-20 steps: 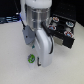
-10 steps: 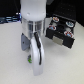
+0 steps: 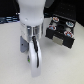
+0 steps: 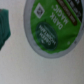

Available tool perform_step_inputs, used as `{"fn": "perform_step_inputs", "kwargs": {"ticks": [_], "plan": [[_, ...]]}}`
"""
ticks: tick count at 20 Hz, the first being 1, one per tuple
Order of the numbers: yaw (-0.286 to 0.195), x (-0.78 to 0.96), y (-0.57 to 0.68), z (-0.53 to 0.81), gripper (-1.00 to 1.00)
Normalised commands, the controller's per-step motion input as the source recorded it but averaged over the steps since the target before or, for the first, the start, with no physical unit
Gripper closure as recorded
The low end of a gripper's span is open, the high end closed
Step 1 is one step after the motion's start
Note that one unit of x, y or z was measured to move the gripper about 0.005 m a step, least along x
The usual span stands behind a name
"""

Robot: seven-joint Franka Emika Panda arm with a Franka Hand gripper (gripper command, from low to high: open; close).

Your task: Open the kcup holder, insert the kcup into the holder, and close the kcup holder

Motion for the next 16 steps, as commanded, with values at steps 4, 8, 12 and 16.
{"fn": "perform_step_inputs", "kwargs": {"ticks": [4,8,12,16], "plan": [[-0.052,0.14,-0.09,-0.05,-1.00],[-0.046,0.16,-0.07,-0.02,-1.00],[-0.043,0.16,-0.04,0.03,-1.00],[-0.026,0.06,0.00,0.00,-1.00]]}}
